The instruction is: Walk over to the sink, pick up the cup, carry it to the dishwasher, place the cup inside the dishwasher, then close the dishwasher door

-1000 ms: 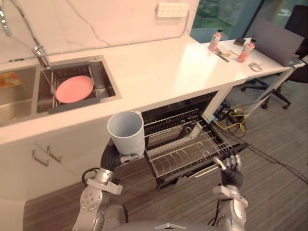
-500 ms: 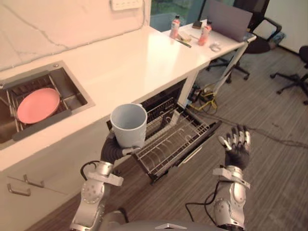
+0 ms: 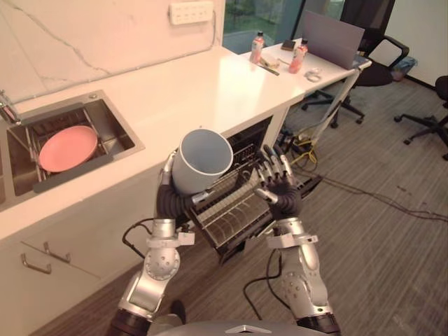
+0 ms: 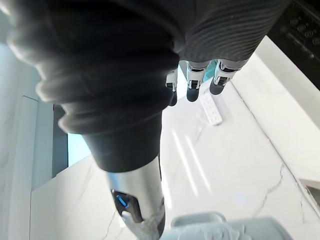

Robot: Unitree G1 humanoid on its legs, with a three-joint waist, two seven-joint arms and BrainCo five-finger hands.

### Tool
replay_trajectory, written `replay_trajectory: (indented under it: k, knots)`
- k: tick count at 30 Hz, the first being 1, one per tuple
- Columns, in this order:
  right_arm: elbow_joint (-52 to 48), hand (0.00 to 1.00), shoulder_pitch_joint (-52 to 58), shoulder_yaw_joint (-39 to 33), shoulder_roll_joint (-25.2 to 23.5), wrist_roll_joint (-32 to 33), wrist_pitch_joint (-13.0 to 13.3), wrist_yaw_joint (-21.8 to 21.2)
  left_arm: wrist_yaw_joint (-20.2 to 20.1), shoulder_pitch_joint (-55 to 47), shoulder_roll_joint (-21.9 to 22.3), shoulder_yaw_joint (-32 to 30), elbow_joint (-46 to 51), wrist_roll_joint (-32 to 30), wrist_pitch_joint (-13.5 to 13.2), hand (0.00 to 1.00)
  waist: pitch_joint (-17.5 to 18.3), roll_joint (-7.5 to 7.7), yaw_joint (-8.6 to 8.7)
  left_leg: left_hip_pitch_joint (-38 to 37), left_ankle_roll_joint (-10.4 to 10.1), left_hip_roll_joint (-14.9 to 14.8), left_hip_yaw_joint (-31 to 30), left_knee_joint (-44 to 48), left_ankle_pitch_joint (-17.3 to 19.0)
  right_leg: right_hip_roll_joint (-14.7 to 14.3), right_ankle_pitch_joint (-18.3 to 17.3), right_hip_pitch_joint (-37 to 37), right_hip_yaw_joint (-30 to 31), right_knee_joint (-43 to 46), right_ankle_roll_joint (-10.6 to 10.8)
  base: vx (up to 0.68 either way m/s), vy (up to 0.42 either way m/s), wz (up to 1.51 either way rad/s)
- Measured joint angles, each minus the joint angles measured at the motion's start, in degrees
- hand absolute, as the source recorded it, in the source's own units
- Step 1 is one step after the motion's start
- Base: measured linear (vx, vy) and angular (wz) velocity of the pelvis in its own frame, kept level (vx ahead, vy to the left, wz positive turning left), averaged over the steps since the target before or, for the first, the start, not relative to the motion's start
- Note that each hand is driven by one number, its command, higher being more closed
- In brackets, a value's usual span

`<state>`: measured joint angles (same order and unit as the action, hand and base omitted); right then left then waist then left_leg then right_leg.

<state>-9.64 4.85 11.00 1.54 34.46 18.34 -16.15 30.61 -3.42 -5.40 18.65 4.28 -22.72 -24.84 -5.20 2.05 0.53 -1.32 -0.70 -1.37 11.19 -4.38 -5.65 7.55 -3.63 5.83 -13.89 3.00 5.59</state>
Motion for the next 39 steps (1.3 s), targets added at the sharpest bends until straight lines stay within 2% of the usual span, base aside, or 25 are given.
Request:
replay_trajectory:
  k: [5,11,15,16,22,28,33,34,39]
  knots:
    - [-1.5,0.00,-1.5,4.5,0.1,0.0,0.0,0.1,4.2,0.6,0.0,2.5,-1.2,-5.3,2.0,1.00,0.0,0.02,0.07,-0.4,0.9,0.7,-0.2,-0.2,-0.6,0.4,0.2,0.2,-0.3,0.0,0.4,-0.01,0.021,0.01]
    - [-1.5,0.00,-1.5,8.7,0.1,0.0,-0.5,0.5,5.7,0.6,-0.1,5.6,-3.1,-6.9,3.7,1.00,0.0,0.00,0.13,-0.9,1.1,1.0,-0.3,-0.4,-0.8,0.6,0.3,0.6,-0.3,0.1,0.6,0.00,0.005,0.00]
    - [-1.5,0.00,-1.5,10.8,0.3,-0.7,-1.2,2.0,6.6,0.6,-0.1,7.3,-3.1,-6.9,3.8,1.00,0.1,-0.14,0.18,-0.9,1.3,1.0,-0.4,-0.5,-1.2,0.7,0.0,0.5,-0.6,0.1,0.3,-0.04,0.022,0.01]
    - [-1.5,1.00,-1.5,11.4,0.4,-1.0,-1.3,2.7,6.8,0.6,-0.1,7.7,-3.1,-6.9,3.8,1.00,0.2,-0.32,0.16,-0.9,1.3,1.1,-0.4,-0.5,-1.3,0.7,0.1,0.5,-0.6,0.2,0.3,0.00,0.000,0.00]
    - [-2.7,1.00,-1.5,12.6,2.5,-1.3,-1.3,4.9,9.1,0.6,-0.3,8.3,-3.2,-7.9,4.2,1.00,0.7,-1.02,0.06,-0.9,1.1,1.2,-0.6,-0.5,-1.5,0.9,0.2,0.5,-0.7,0.3,0.4,-0.01,0.003,0.00]
    - [-2.8,1.00,-1.5,13.4,2.8,-3.4,-1.4,7.0,9.2,0.4,-0.9,8.6,-3.2,-7.8,5.1,1.00,1.4,-1.25,0.10,-0.8,1.1,1.2,-0.6,-0.6,-1.7,0.8,0.3,0.5,-0.5,0.2,0.6,0.00,0.000,0.00]
    - [-3.0,1.00,-1.5,14.9,3.9,-4.2,-2.0,10.7,9.1,-0.1,-1.5,8.9,-3.2,-7.8,6.7,1.00,2.2,-1.17,0.16,-0.7,1.1,1.1,-0.7,-0.6,-1.8,0.8,0.3,0.4,-0.3,0.2,0.6,0.00,0.000,0.00]
    - [-3.0,1.00,-1.4,15.0,3.9,-4.6,-2.0,11.2,9.0,-0.2,-1.5,8.9,-3.2,-7.7,6.9,0.00,2.2,-1.17,0.16,-0.7,1.1,1.1,-0.7,-0.6,-1.8,0.8,0.3,0.4,-0.3,0.2,0.6,0.00,0.000,0.00]
    - [-3.0,1.00,-0.9,14.1,3.6,-5.7,-2.0,14.7,8.7,-0.9,-1.5,10.7,-3.3,-7.6,7.1,0.00,2.2,-1.17,0.05,-0.6,1.2,1.2,-0.7,-0.6,-1.8,0.8,0.3,0.3,-0.2,0.2,0.7,0.00,0.000,0.00]
